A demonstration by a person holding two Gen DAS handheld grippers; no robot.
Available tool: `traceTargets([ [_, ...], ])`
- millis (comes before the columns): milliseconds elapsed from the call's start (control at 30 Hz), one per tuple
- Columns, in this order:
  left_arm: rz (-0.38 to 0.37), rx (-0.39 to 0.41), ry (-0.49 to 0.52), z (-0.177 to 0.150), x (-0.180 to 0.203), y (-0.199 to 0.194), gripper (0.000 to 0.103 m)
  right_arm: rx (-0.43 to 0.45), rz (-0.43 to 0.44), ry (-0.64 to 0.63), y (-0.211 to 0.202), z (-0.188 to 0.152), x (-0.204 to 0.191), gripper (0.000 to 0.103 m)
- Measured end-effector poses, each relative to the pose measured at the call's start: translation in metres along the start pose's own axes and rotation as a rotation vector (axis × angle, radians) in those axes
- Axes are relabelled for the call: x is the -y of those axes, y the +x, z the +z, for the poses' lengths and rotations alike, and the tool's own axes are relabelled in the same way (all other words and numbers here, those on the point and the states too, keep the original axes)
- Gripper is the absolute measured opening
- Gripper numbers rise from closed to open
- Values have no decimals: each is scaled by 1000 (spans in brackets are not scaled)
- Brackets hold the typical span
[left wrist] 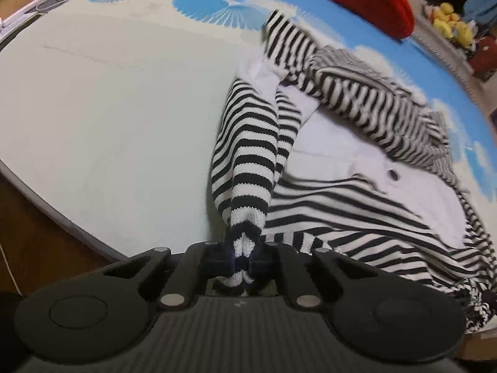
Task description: Fold small clothes
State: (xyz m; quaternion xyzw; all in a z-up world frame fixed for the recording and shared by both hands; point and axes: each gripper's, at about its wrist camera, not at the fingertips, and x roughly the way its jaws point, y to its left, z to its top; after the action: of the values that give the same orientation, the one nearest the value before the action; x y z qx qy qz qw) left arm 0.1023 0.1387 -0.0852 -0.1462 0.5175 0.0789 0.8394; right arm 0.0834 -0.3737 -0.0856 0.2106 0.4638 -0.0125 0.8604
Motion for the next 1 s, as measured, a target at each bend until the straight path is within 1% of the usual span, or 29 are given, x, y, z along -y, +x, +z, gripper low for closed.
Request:
traceTargets([
  [67,-8,-3,6,-2,1,-4,7,8,-8,-12,-7,0,2,6],
  [167,1,-43,-9,-3,0,6,10,-30,-27,3,1,-1,8,6],
  [233,1,-80,-40,-2,-2,16,17,-72,-48,-4,12,0,7,7],
  [267,5,-94,-55,-1,-3,19,25,-82,-68,-15,17,-1,6,10],
  [300,10,-99,-63,0,-3,21,30,-84,-85,-22,20,-1,4,11],
  [333,17,-99,-65,0,-3,22,31,-87,-93,-22,22,-3,3,11],
  [367,23,-97,-61,-1,-3,22,33,-91,-95,-13,24,-2,4,13],
  [433,32,-97,-52,-2,-4,22,34,-100,-99,9,29,-2,5,26],
  [500,45,-100,-52,-3,-4,23,40,-119,-115,11,36,-3,6,31],
  [567,55,-104,-52,-3,-3,25,43,-138,-128,5,42,-6,6,34],
  [633,59,-106,-47,-4,-2,27,44,-153,-136,-5,46,-7,5,38],
  [700,62,-111,-43,-3,-1,30,44,-157,-143,-17,47,-7,4,39],
  [1000,65,-119,-37,-4,0,33,44,-160,-140,-33,43,-9,8,39],
])
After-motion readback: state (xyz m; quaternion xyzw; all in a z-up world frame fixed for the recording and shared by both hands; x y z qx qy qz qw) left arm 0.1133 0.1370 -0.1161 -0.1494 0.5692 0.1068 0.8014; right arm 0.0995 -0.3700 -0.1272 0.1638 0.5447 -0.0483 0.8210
